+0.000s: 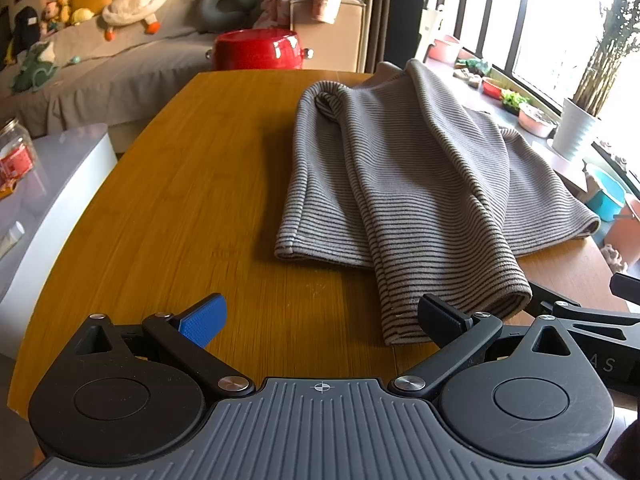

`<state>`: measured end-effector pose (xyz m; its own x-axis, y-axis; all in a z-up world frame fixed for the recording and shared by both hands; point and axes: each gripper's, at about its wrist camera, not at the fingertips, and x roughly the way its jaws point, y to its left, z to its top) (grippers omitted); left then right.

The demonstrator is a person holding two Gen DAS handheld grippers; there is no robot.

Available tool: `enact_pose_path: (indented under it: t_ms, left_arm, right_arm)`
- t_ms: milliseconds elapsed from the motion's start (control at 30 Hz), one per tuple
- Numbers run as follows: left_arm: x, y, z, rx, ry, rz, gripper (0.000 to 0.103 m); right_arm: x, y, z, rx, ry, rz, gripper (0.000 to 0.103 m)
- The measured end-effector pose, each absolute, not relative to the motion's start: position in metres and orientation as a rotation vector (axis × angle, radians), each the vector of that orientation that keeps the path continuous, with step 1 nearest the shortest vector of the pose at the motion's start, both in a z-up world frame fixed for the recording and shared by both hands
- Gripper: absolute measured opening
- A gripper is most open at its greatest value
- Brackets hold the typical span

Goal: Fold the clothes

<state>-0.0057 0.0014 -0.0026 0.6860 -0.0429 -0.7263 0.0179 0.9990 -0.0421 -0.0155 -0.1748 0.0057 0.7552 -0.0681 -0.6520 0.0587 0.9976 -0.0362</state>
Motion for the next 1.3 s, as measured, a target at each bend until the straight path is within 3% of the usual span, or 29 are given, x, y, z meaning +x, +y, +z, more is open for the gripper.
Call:
enact_pose_path:
  t_ms: [1300]
  left_arm:
    - [-0.0043,0.0009,-0.0046,-0.028,0.816,-0.038,0.103]
  right_arm:
    - [-0.0155,-0.1757,0.0043,-0.018,0.724,-0.072,0.103]
